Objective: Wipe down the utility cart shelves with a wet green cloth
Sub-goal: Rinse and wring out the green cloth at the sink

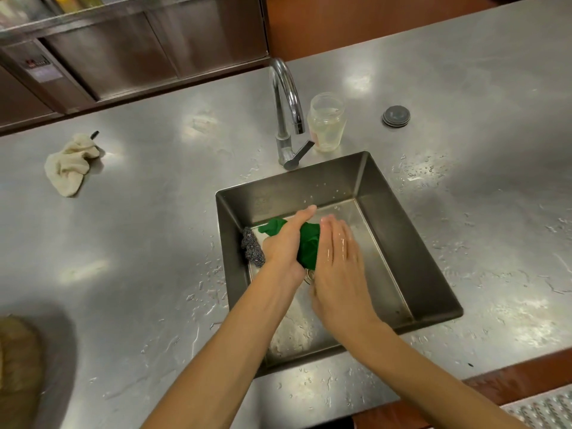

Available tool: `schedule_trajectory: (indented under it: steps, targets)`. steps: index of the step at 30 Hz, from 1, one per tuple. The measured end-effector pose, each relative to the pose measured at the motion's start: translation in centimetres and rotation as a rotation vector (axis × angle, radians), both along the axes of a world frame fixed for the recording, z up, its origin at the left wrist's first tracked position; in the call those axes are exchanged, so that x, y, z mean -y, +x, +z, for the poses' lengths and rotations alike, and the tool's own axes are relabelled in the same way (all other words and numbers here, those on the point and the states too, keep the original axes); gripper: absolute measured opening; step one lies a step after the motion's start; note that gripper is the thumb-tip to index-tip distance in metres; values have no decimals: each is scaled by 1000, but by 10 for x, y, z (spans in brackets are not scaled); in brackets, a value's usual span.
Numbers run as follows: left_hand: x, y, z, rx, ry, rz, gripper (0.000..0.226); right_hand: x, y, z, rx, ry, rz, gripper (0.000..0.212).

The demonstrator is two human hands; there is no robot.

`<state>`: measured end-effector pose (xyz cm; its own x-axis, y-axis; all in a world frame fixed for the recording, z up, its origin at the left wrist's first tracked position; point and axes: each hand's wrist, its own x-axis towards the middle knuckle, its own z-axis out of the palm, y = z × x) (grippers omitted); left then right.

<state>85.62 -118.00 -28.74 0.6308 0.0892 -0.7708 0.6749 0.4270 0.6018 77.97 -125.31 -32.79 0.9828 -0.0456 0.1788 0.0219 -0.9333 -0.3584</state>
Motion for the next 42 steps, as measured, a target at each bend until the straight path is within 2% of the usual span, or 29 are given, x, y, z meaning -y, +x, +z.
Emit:
schedule_trajectory:
  steps: [2, 4, 6, 9, 12, 15, 19, 25, 33, 37, 42]
  targets:
    - [2, -5, 2, -1, -42, -56, 52, 2, 5, 0, -22, 21, -65, 113]
    - [3, -7, 4, 18, -12, -74, 40, 8, 14, 0, -30, 39, -76, 105]
    - [5, -8, 7, 77, 71, -24, 21, 12, 21, 1, -39, 88, -57, 80]
    - [7, -4, 13, 234, 161, -18, 21, 15, 28, 9, -9, 228, -5, 49]
    - [6, 1, 17, 411, 277, -69, 22, 19, 38, 31, -110, 455, 55, 29]
    - [4, 4, 18, 548, 412, -148, 31, 18, 42, 41, -196, 601, 122, 35]
    - [-3, 9, 20, 717, 501, -343, 28, 21, 47, 33, -384, 948, 127, 22]
    - [-6, 21, 30, 810, 514, -563, 26, 25, 54, 34, -516, 1154, 216, 14]
    - [-8, 38, 52, 859, 359, -684, 29, 34, 76, 43, -639, 1238, 419, 23]
    - [-14, 48, 64, 822, 182, -677, 29, 34, 91, 56, -750, 1273, 527, 23]
    - [-19, 51, 63, 794, 117, -764, 36, 34, 93, 56, -962, 1296, 659, 38]
